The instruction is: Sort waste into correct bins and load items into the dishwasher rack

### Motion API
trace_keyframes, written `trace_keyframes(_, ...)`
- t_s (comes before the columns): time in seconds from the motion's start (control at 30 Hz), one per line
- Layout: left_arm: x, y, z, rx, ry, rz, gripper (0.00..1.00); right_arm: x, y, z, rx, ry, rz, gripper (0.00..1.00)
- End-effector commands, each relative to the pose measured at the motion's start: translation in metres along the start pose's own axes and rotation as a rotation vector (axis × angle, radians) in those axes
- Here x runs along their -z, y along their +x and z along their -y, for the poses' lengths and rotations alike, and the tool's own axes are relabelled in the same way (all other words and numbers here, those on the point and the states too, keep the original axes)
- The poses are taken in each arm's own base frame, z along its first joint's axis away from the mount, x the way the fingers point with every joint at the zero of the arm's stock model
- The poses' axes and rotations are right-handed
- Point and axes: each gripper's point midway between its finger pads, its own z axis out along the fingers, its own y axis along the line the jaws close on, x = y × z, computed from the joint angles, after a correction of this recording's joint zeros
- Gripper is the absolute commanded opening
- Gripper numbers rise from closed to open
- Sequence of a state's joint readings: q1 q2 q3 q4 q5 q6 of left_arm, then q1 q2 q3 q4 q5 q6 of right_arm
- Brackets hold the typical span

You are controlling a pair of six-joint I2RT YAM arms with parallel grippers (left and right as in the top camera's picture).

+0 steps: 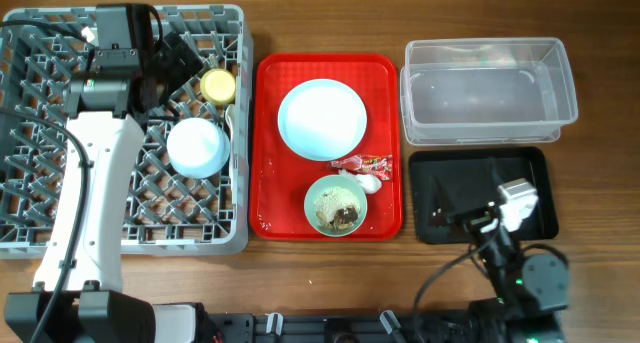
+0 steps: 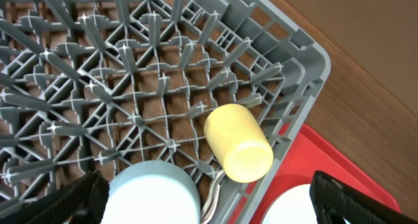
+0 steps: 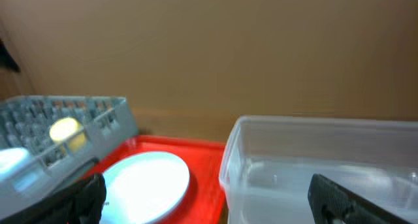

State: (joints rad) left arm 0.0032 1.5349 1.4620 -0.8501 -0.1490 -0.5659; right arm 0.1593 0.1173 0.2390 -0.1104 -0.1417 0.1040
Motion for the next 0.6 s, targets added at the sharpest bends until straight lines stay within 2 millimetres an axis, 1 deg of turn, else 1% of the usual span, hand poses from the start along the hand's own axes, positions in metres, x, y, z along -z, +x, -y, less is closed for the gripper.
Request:
trace_keyframes(0.0, 0.006, -0.006, 0.0, -0.005, 0.005, 0.021, 1.0, -0.002, -0.08, -0.017, 0.049, -0.054, 0.001, 1.0)
trace_keyframes(0.03, 0.006, -0.006, 0.0, -0.005, 0.005, 0.021, 1.0, -0.009, -0.094, -0.023, 0.07, -0.082, -0.047, 0.99)
trace_keyframes(0.07, 0.006, -0.006, 0.0, -0.005, 0.005, 0.021, 1.0, -0.015, -0.101, -0.028, 0.084, -0.107, -0.093, 1.0)
trace_keyframes(0.13, 0.006, -0.006, 0.0, -0.005, 0.005, 0.021, 1.0, -0.03, -0.108, -0.038, 0.121, -0.176, -0.225, 1.0)
trace_keyframes(0.23, 0.006, -0.006, 0.0, -0.005, 0.005, 0.021, 1.0, -0.058, -0.107, -0.051, 0.08, -0.281, -0.414, 1.0)
trace_keyframes(0.3, 0.006, -0.006, 0.0, -0.005, 0.005, 0.021, 1.0, -0.079, -0.101, -0.061, -0.038, -0.347, -0.495, 1.0)
trace_keyframes(0.33, 0.006, -0.006, 0.0, -0.005, 0.005, 0.021, 1.0, -0.082, -0.094, -0.072, -0.115, -0.41, -0.545, 0.99)
trace_keyframes(0.37, 0.006, -0.006, 0.0, -0.005, 0.005, 0.021, 1.0, -0.084, -0.091, -0.087, -0.175, -0.518, -0.569, 1.0)
trace_keyframes(0.4, 0.006, -0.007, 0.0, -0.005, 0.005, 0.021, 1.0, -0.087, -0.081, -0.097, -0.223, -0.593, -0.611, 0.84)
trace_keyframes(0.43, 0.006, -0.006, 0.0, -0.005, 0.005, 0.021, 1.0, -0.091, -0.072, -0.094, -0.236, -0.58, -0.64, 0.67)
trace_keyframes(0.47, 0.006, -0.006, 0.0, -0.005, 0.005, 0.021, 1.0, -0.096, -0.058, -0.089, -0.254, -0.533, -0.691, 0.58)
trace_keyframes(0.5, 0.006, -0.006, 0.0, -0.005, 0.005, 0.021, 1.0, -0.102, -0.036, -0.081, -0.249, -0.459, -0.762, 0.44)
trace_keyframes(0.53, 0.006, -0.006, 0.0, -0.005, 0.005, 0.021, 1.0, -0.102, -0.022, -0.08, -0.232, -0.422, -0.815, 0.4)
trace_keyframes(0.57, 0.006, -0.006, 0.0, -0.005, 0.005, 0.021, 1.0, -0.1, -0.01, -0.081, -0.211, -0.402, -0.862, 0.38)
